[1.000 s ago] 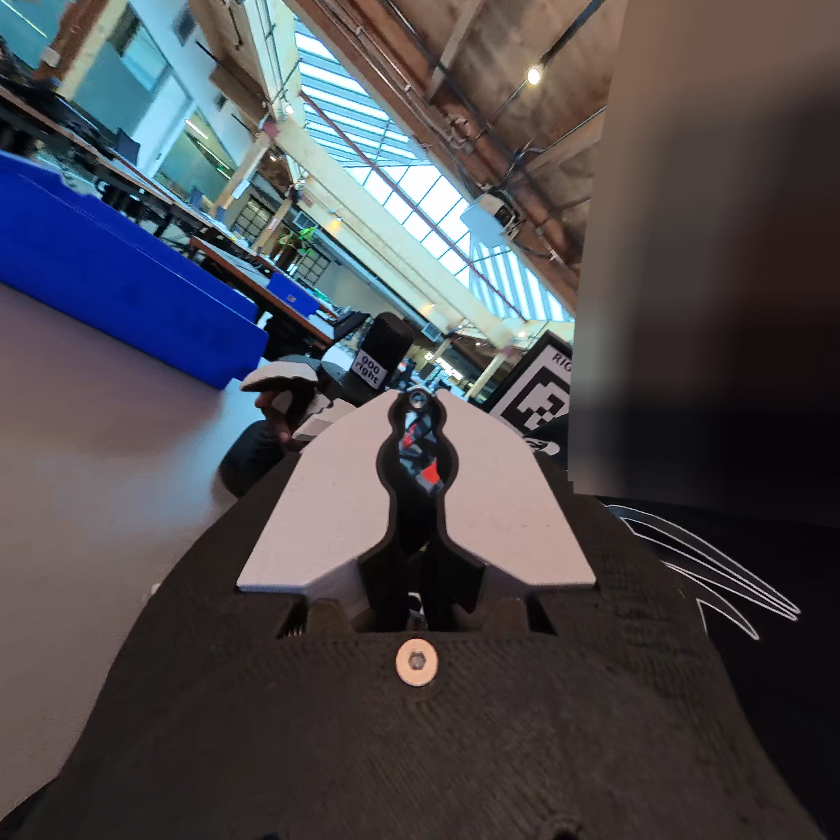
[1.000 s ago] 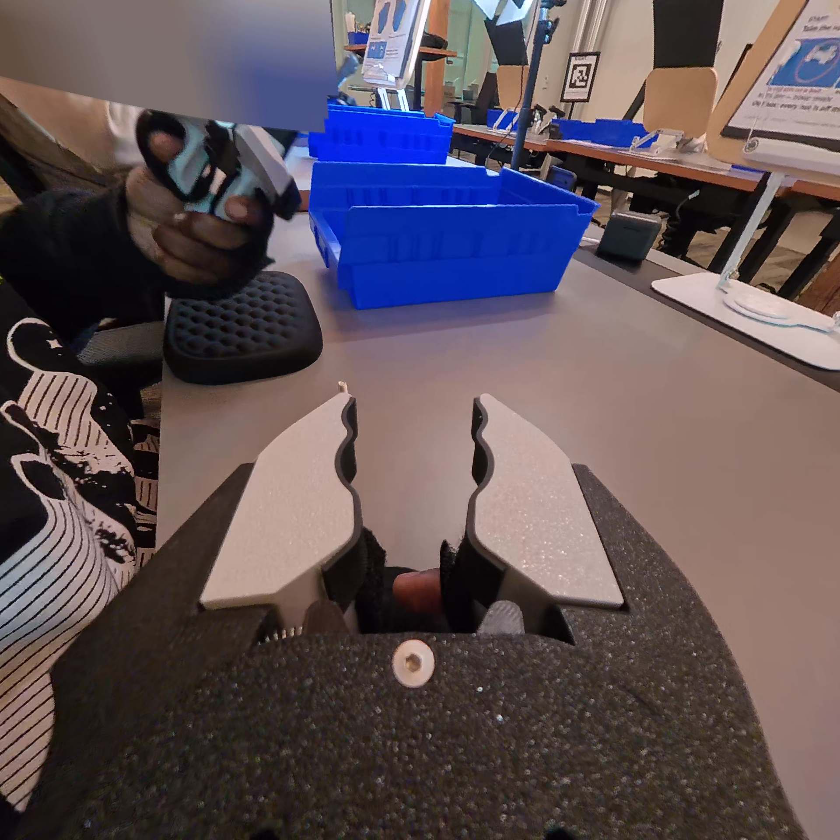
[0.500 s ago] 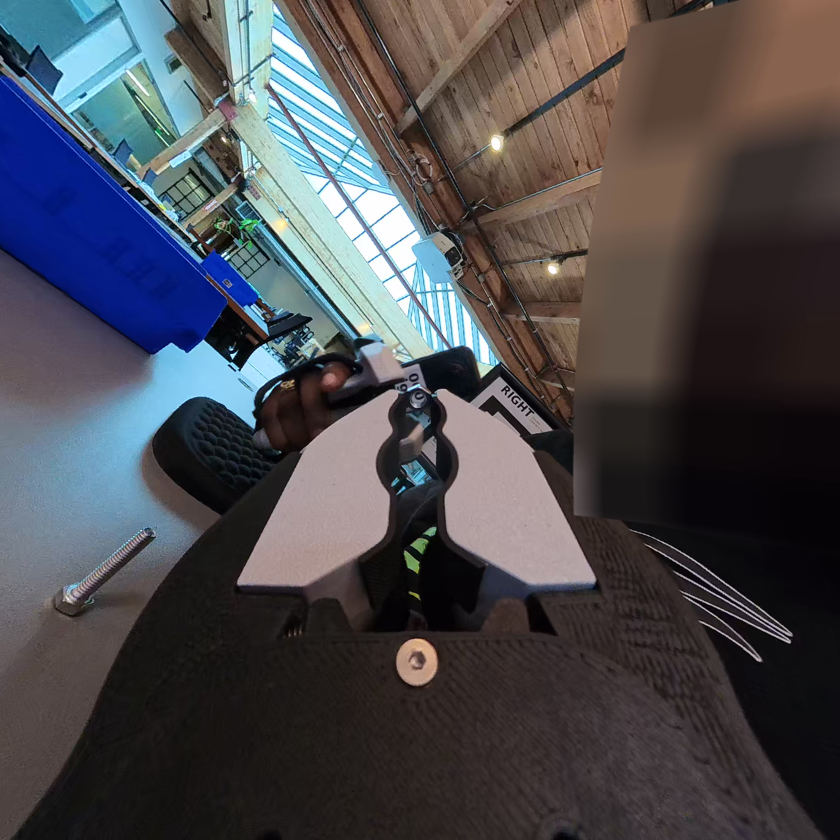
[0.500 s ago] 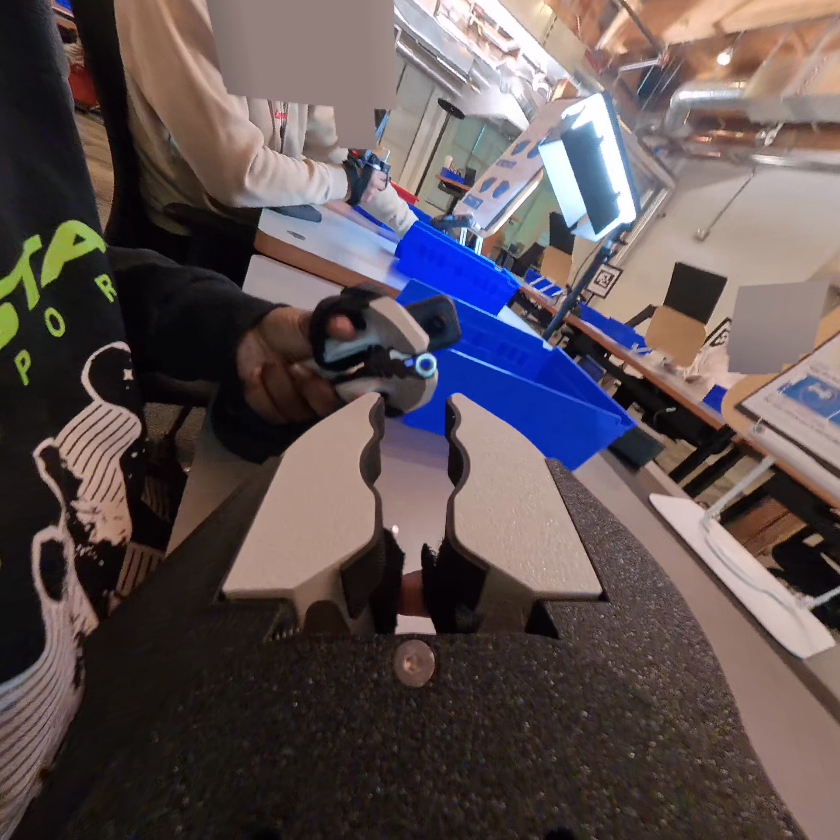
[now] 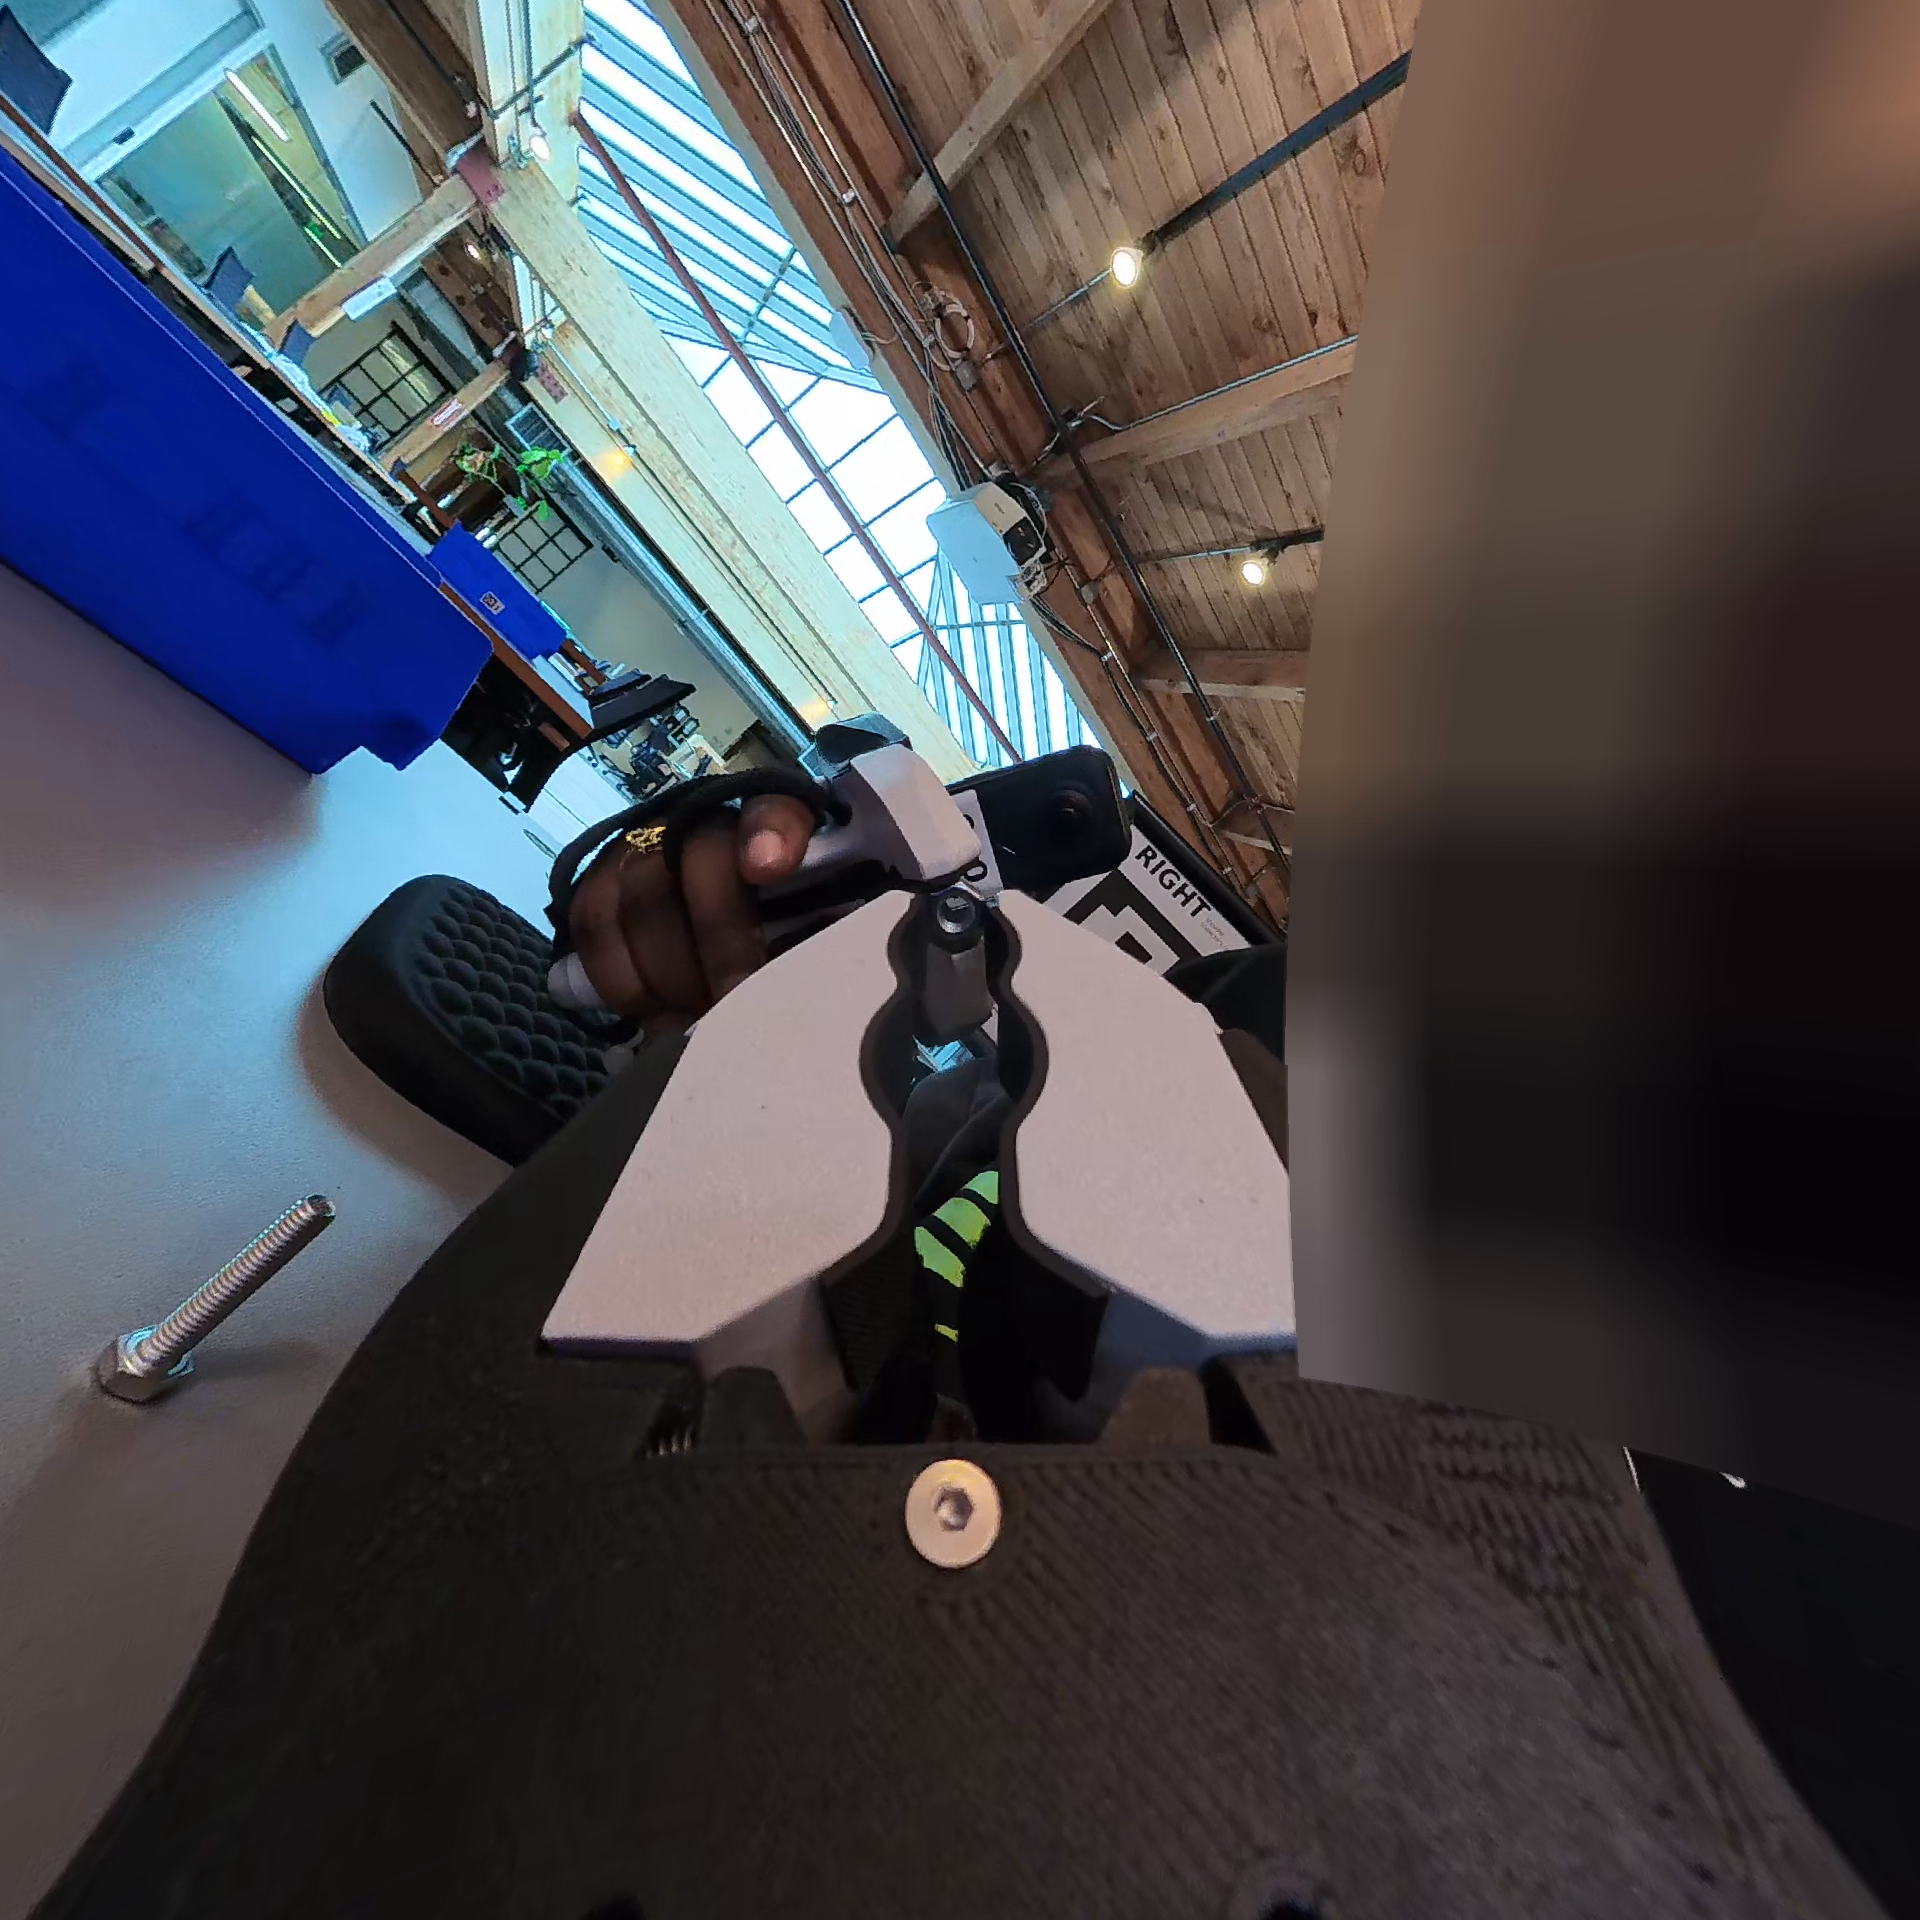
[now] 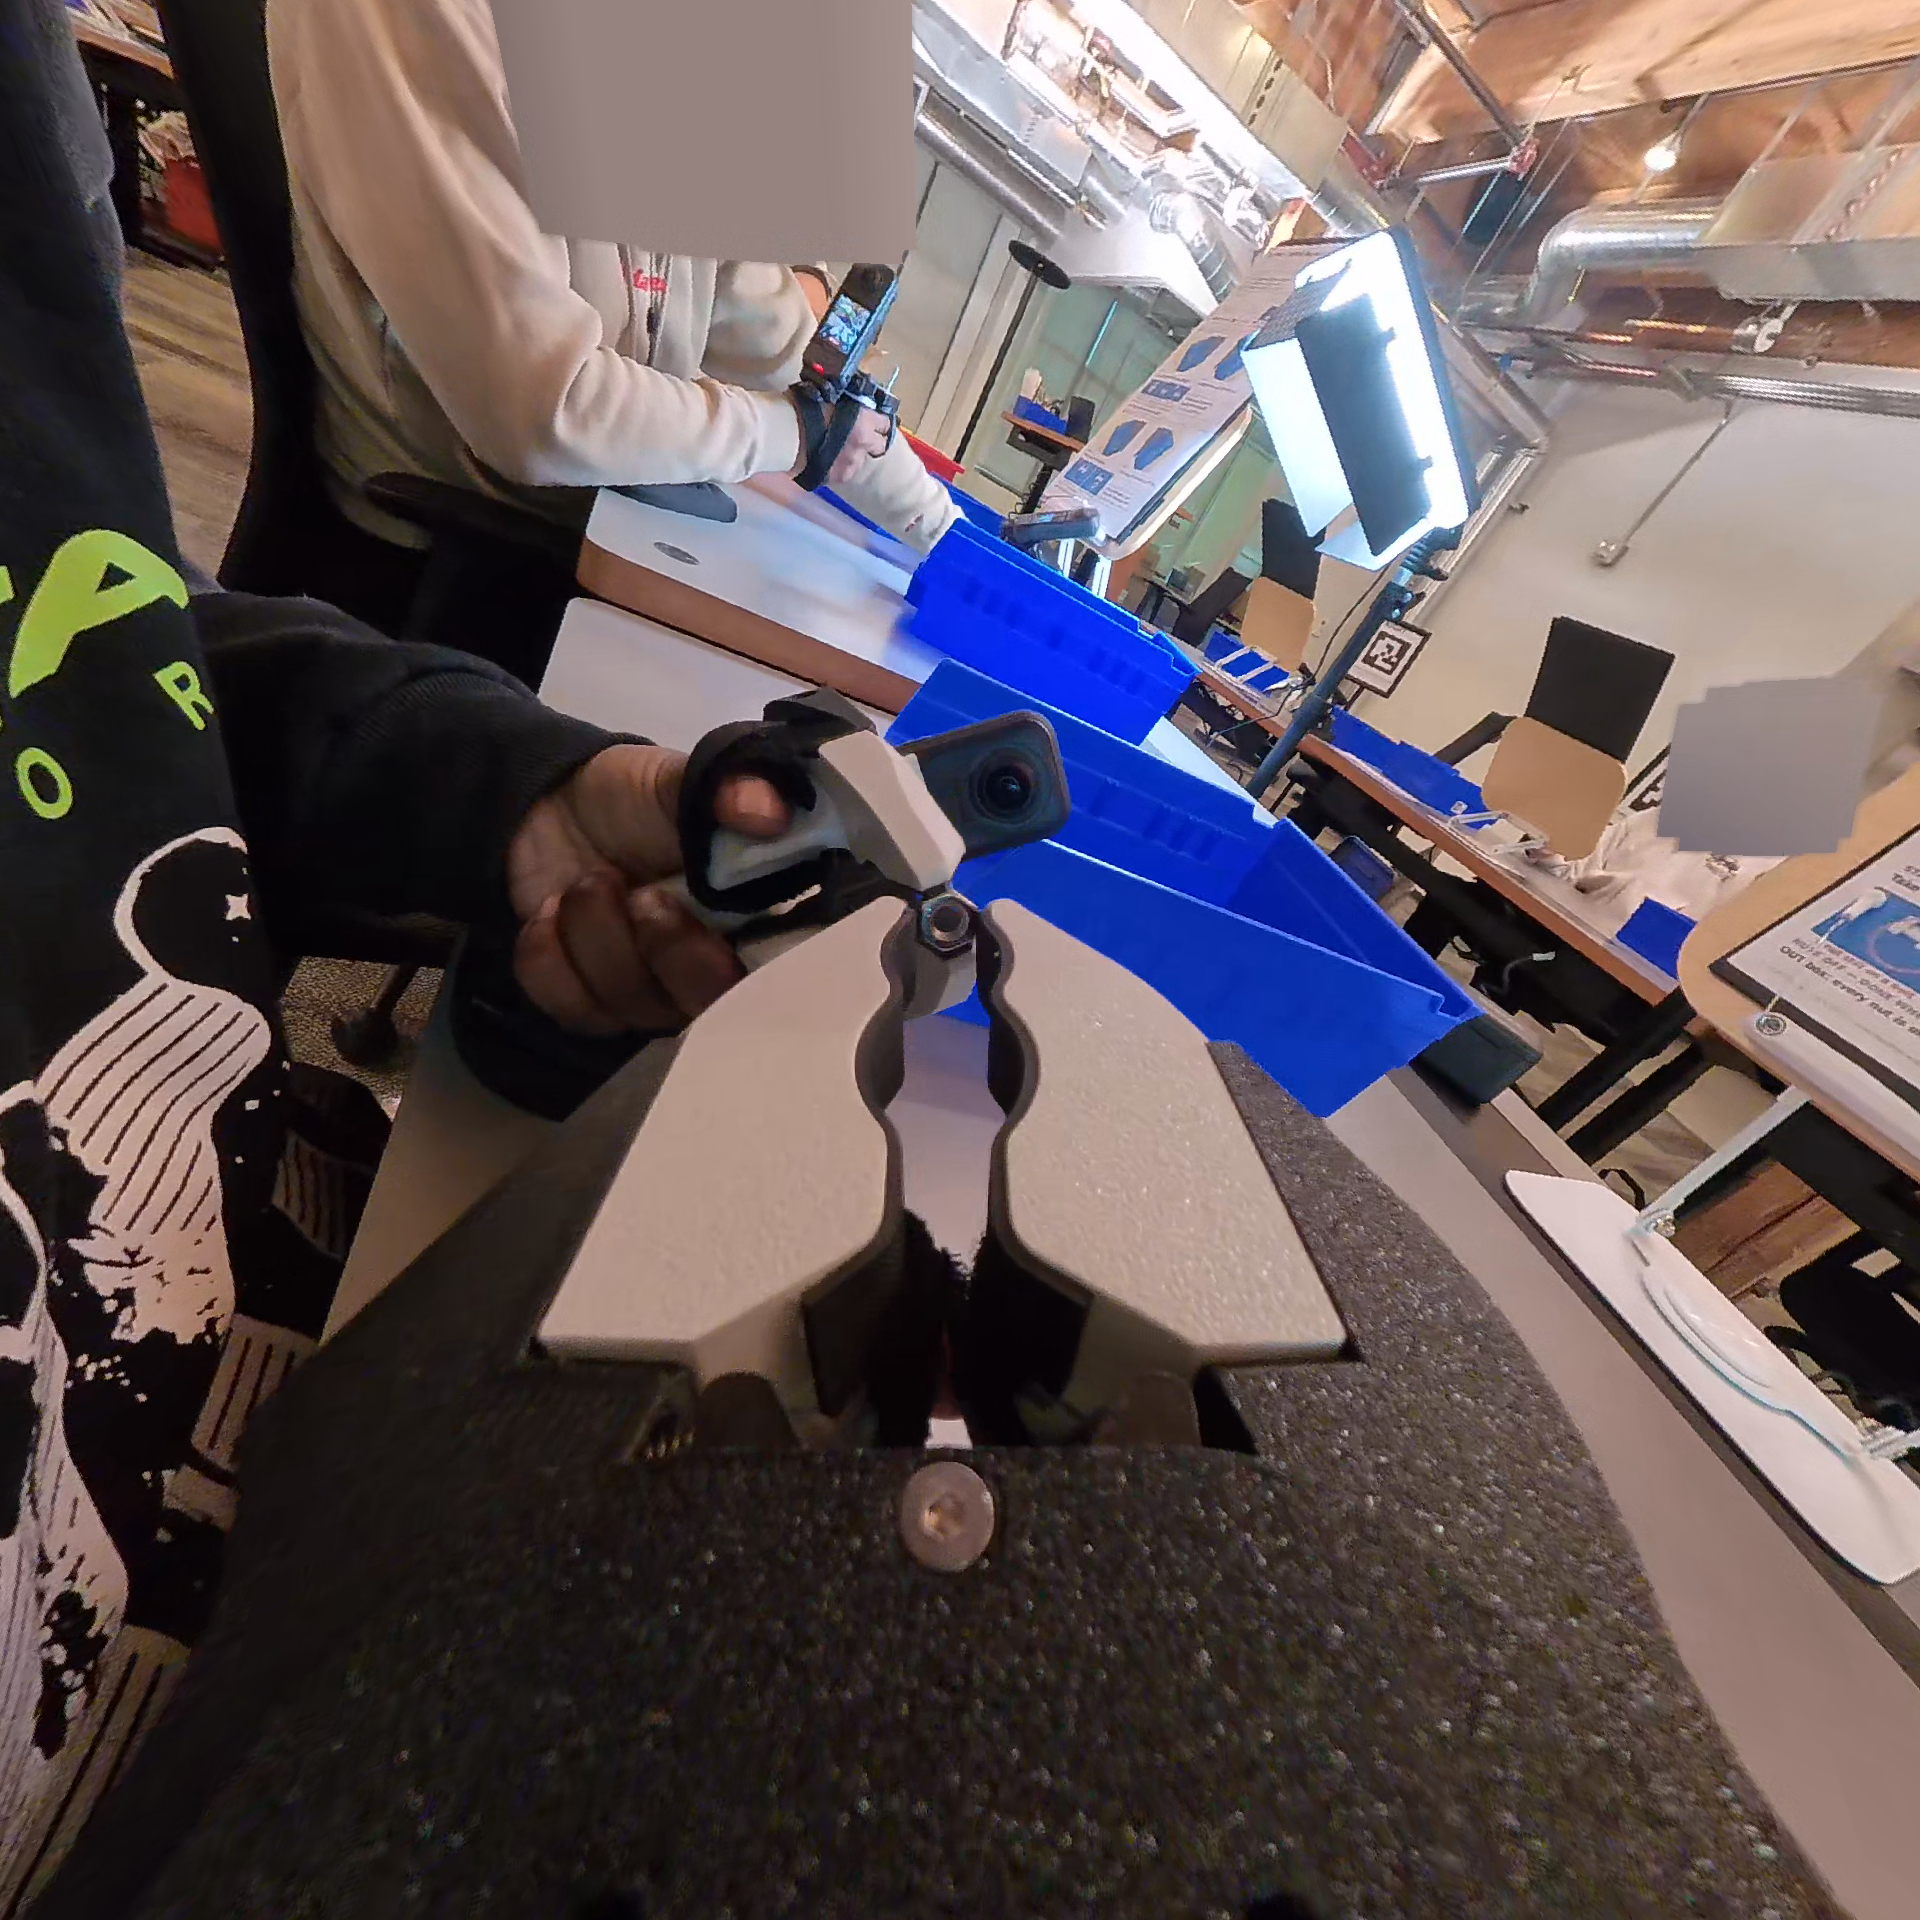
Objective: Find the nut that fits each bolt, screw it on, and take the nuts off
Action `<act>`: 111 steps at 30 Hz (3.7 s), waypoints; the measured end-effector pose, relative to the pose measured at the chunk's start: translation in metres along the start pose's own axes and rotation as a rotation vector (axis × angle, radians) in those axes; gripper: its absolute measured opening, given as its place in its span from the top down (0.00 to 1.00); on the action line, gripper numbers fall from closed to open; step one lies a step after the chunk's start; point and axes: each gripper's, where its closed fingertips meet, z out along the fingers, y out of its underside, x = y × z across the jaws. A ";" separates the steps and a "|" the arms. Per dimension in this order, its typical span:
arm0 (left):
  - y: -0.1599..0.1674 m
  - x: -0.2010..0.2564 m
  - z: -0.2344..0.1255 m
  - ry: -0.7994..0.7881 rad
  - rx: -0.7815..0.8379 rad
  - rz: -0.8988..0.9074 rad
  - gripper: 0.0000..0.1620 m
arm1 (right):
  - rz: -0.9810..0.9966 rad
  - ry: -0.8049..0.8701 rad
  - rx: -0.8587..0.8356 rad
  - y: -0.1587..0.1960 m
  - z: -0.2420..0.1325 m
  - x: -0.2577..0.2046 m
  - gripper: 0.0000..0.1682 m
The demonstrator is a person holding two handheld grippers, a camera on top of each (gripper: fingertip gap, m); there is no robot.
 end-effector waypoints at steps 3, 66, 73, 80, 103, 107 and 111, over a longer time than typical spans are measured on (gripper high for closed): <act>0.002 0.002 0.001 -0.007 -0.026 0.034 0.92 | 0.006 -0.019 -0.011 -0.002 -0.004 0.000 0.94; 0.012 -0.058 -0.038 -0.727 -0.480 0.750 0.76 | 0.478 -0.252 -0.570 0.076 -0.006 0.003 0.96; 0.004 -0.053 -0.026 -0.741 -0.424 0.896 0.82 | 0.441 -0.291 -0.436 0.016 -0.001 0.015 0.96; -0.007 -0.047 -0.022 -0.798 -0.328 1.003 0.84 | 0.449 -0.230 -0.468 0.017 0.009 0.016 0.96; -0.008 -0.050 -0.022 -0.806 -0.327 1.019 0.94 | 0.469 -0.233 -0.457 0.016 0.009 0.016 0.93; -0.010 -0.044 -0.024 -0.751 -0.284 0.969 0.94 | 0.439 -0.363 -0.612 0.046 -0.015 0.005 0.86; -0.010 -0.044 -0.026 -0.736 -0.279 0.953 0.94 | 0.355 -0.452 -0.873 0.105 -0.042 -0.006 0.86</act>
